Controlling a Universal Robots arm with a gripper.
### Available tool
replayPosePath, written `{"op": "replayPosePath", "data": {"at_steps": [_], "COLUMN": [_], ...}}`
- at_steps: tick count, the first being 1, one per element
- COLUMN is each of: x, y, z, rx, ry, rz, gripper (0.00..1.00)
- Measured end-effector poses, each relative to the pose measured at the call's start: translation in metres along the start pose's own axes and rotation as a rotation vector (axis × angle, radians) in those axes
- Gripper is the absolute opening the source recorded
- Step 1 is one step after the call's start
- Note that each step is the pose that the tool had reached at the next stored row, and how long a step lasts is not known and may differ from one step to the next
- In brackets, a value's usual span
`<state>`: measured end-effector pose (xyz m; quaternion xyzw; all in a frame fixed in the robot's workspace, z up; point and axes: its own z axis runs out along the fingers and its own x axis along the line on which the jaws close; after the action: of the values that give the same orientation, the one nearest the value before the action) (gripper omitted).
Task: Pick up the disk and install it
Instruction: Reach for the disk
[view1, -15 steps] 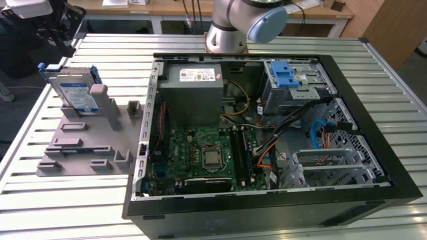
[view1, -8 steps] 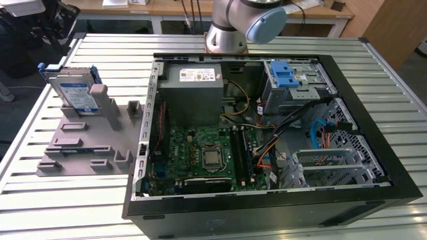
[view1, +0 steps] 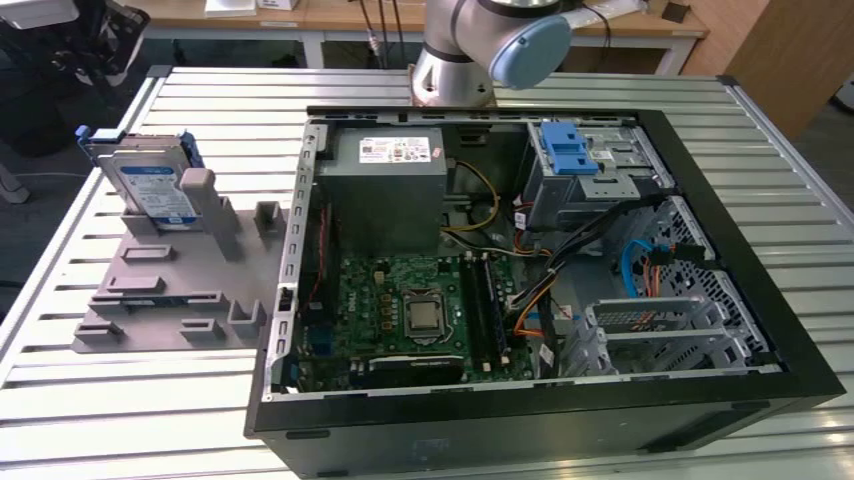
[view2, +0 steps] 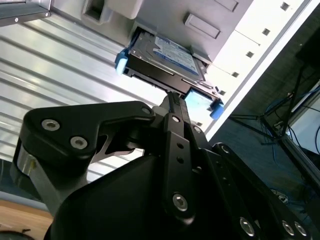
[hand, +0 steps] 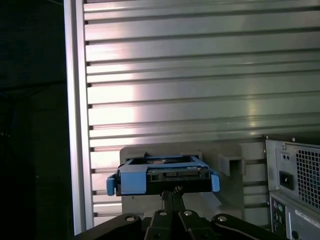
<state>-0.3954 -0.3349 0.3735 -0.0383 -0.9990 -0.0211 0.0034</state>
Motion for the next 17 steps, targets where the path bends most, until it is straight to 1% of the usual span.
{"op": "replayPosePath", "data": {"at_steps": [7,11,12,15,17], "x": [0.0143,0.0202,0.0234,0.0278,0.0289], "y": [-0.0002,0.0,-0.0001,-0.0003,-0.0004], "z": [0.0007,0.0011,0.0012,0.0015,0.0015], "rx": [0.0,0.0,0.0,0.0,0.0], "ry": [0.0,-0.0001,0.0,0.0,0.0], "rz": [0.0,0.0,0.0,0.0,0.0], "gripper": [0.11,0.11,0.11,0.11,0.11]}}
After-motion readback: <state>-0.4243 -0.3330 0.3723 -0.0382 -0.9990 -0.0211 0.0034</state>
